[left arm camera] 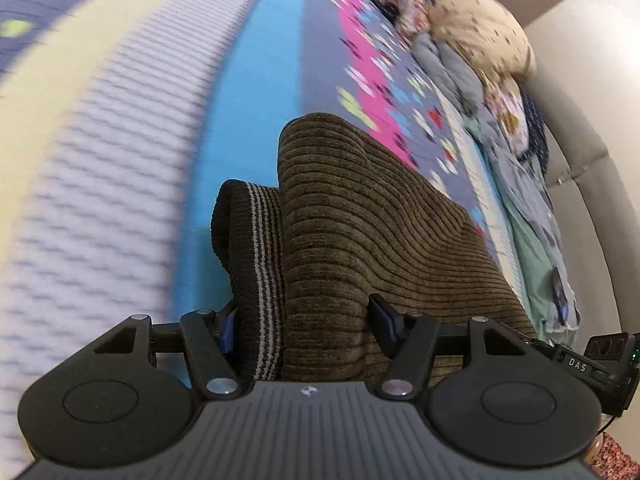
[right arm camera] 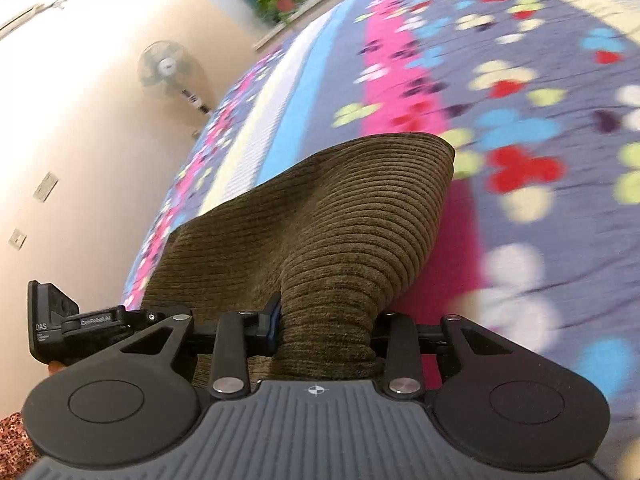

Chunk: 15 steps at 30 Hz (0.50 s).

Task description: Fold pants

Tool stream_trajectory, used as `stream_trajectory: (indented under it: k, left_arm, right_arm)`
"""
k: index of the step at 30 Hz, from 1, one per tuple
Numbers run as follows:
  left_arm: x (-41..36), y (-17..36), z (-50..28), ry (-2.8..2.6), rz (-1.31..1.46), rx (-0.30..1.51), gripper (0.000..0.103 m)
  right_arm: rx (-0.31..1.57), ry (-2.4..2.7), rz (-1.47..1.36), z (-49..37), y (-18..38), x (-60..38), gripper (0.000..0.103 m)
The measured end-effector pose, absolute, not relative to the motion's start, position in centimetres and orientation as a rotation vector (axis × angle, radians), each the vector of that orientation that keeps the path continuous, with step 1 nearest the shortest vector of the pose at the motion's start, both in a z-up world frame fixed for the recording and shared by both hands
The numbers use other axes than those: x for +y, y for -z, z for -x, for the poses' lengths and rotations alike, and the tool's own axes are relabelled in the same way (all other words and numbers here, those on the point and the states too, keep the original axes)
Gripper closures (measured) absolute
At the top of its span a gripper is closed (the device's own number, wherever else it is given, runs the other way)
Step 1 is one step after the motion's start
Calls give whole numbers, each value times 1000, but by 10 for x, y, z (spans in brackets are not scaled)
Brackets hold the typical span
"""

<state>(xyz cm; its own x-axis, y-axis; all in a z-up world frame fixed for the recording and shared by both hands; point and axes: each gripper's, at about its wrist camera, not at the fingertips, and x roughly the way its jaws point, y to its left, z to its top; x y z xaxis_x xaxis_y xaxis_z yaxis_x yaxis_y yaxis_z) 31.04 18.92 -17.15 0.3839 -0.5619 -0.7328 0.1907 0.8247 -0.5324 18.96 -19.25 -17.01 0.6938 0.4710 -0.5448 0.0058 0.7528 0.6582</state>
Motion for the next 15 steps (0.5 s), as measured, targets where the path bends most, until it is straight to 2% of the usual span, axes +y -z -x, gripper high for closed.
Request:
stream_trajectory:
  k: [7,15]
  left_arm:
    - [83,179,-323,555,359,1112,35]
    - [48,173,-289,550,302,1075,38]
  right_arm:
    - [767,-206,-653,-175,178,-289,68]
    - [784,-213,-735,-153,209,-333,67]
